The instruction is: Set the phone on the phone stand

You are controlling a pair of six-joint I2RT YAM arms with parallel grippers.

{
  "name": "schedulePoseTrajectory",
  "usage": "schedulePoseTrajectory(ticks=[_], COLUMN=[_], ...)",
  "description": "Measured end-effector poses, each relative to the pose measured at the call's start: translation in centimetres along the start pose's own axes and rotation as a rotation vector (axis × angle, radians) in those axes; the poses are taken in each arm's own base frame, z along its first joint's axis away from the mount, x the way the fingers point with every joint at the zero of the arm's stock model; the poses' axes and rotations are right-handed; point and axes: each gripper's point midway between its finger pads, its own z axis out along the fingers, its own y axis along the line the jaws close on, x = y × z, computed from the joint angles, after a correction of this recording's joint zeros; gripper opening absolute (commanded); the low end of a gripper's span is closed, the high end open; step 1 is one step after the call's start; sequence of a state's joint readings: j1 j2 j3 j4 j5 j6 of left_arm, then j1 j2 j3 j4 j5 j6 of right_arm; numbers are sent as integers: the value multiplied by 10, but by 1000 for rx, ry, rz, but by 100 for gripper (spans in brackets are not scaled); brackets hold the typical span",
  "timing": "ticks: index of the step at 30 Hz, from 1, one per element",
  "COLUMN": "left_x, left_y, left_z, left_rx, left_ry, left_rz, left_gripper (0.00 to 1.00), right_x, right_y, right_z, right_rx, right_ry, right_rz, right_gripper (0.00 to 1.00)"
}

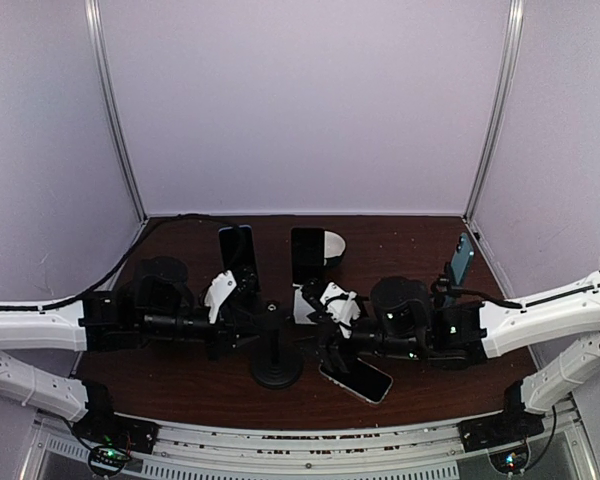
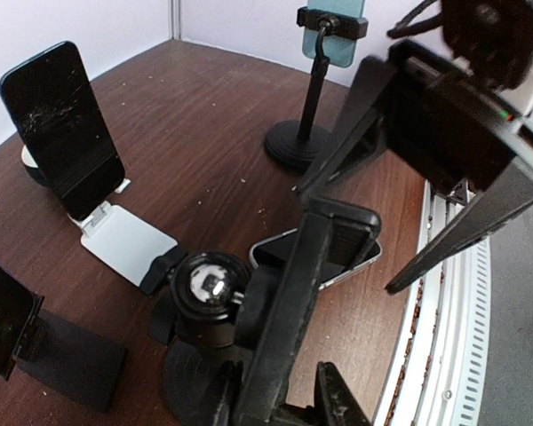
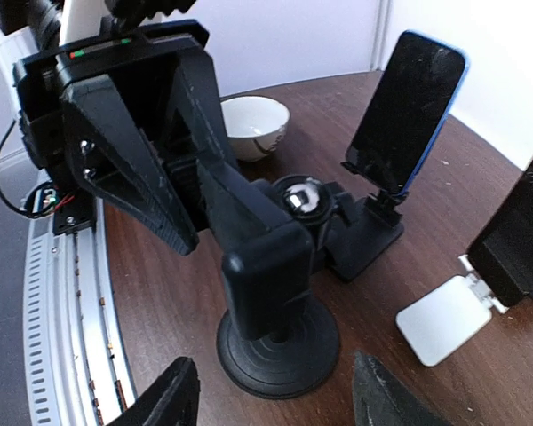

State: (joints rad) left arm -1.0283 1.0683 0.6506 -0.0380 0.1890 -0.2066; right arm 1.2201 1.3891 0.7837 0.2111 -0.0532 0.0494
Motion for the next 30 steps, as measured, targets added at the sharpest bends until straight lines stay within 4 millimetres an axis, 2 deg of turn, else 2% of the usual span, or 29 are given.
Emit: schedulePoseTrajectory(ticks=[3,8,12,16,19,23,30], left_x=[0,-1,-2,-5,-4,-4,-8], left_y=[4,2,-4,-8,-7,-8,-4], left_z=[-2,0,3,8,7,8,6], left_rx=[-45,-96,-131,-157,-171,-171,-204], left_ry=[32,80,120,143,143,146,169], left_rz=[-43,-85,-75,-58,-61,-64,-56], left_gripper=[0,0,0,0,0,0,0], right_x=[-21,-42,-39,-33,-32,-35,-34], right_y=[1,2,-3,-7,-10,-13,-25], right_z=[-8,-7,0,4,3,6,8], right_rx=[94,187,232,268,286,315,327], right_ry=[-20,-22,0,25,30,32,32], right_rz=[-9,0,12,16,21,41,110], right_gripper=[61,53,37,31,15,0,0])
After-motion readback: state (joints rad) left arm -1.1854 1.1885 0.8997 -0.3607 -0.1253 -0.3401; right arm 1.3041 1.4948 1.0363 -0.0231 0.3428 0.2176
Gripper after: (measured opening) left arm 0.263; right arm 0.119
